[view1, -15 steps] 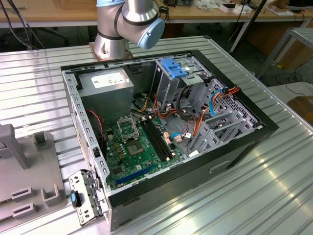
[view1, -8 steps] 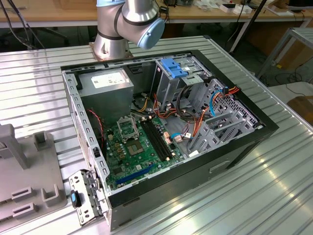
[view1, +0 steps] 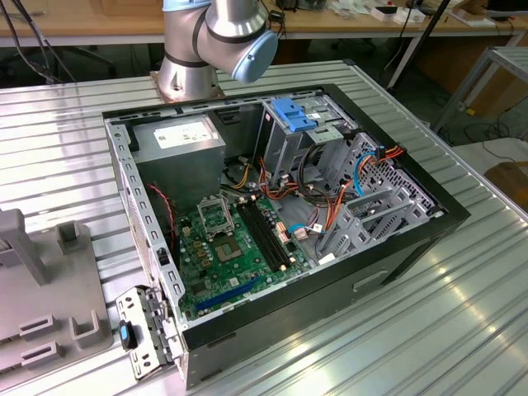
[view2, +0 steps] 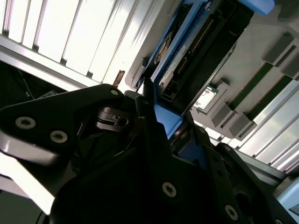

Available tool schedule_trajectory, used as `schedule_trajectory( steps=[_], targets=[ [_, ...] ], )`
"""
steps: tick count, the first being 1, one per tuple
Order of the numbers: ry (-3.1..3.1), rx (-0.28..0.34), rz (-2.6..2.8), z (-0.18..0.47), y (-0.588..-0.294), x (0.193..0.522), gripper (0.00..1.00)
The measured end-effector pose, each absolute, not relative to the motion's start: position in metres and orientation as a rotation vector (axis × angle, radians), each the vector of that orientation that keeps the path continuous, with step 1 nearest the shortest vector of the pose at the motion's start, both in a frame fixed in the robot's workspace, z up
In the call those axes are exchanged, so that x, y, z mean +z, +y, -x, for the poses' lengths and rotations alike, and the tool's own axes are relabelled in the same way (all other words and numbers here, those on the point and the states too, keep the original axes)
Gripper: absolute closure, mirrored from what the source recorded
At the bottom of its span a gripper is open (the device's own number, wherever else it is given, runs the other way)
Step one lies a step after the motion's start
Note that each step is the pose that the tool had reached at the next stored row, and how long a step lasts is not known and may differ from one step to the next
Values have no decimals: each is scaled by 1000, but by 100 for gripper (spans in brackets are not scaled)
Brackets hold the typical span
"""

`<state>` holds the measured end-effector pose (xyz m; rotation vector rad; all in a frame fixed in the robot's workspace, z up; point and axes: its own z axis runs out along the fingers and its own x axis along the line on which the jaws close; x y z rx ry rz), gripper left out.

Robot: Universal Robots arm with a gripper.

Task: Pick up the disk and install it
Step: 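Pick up the disk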

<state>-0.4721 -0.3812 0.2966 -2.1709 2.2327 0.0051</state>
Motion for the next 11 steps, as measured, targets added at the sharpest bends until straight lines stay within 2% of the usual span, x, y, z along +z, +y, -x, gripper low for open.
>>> schedule_trajectory(
  steps=[11],
  targets=[
    [2233, 6, 2171, 472, -381, 300, 63]
  ],
)
